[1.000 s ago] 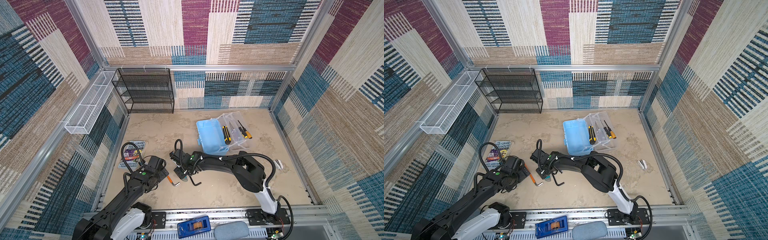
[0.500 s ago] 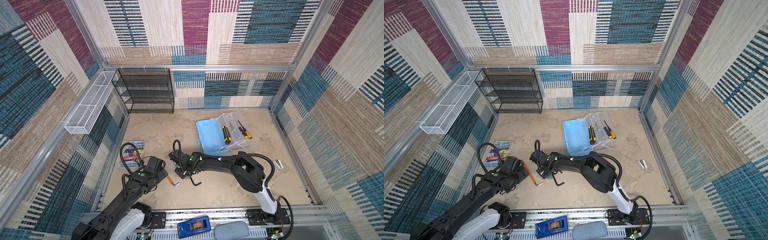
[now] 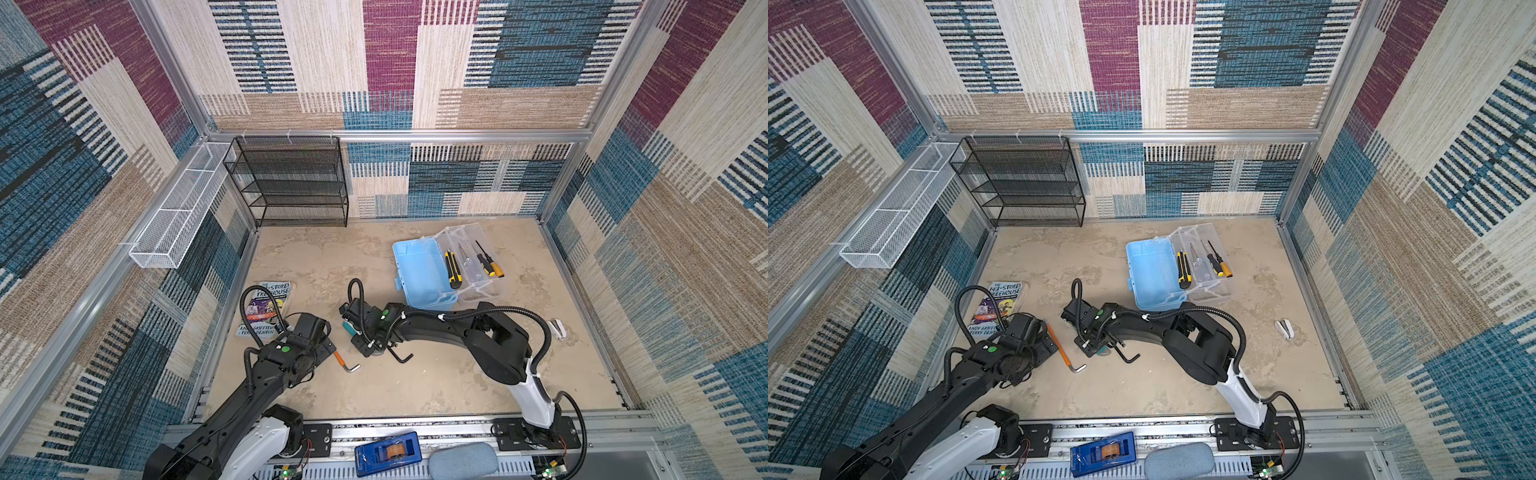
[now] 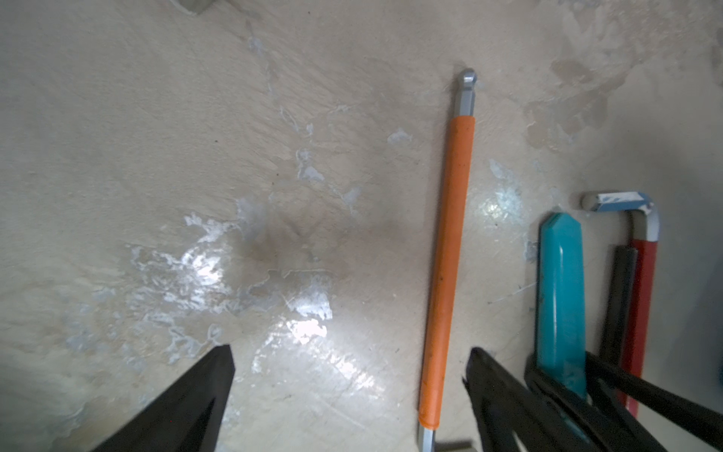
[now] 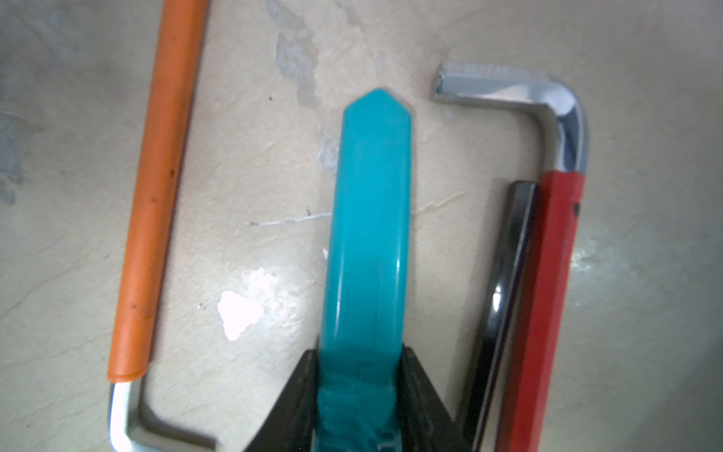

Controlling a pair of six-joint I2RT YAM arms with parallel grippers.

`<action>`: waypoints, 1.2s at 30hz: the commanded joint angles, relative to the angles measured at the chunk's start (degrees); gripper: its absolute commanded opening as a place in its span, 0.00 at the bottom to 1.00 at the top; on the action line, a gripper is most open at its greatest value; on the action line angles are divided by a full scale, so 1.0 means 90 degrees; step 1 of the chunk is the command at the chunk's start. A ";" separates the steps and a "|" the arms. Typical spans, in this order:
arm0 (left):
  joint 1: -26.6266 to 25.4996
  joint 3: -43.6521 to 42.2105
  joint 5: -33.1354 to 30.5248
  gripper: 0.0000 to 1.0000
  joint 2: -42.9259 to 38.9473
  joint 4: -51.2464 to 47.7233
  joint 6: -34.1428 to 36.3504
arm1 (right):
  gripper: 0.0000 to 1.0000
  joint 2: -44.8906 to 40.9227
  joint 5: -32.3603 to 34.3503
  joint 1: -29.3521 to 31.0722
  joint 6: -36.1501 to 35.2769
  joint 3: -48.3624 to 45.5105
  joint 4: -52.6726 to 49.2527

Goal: Pack the tool kit
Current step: 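Lift the teal utility knife and carry it over the clear lid tray with right gripper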

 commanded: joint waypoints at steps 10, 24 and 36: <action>-0.0004 0.0160 0.0026 0.95 0.0074 -0.0088 0.0063 | 0.22 -0.0546 -0.0228 -0.0115 0.0285 0.0284 -0.0146; -0.0009 0.0380 0.0201 0.94 0.0456 0.0055 0.0195 | 0.22 -0.2011 0.0107 -0.1259 0.0021 -0.0044 -0.0317; -0.0078 0.0436 0.0273 0.93 0.0539 0.0156 0.0276 | 0.24 -0.2798 0.0349 -0.3380 -0.0690 -0.0810 -0.0203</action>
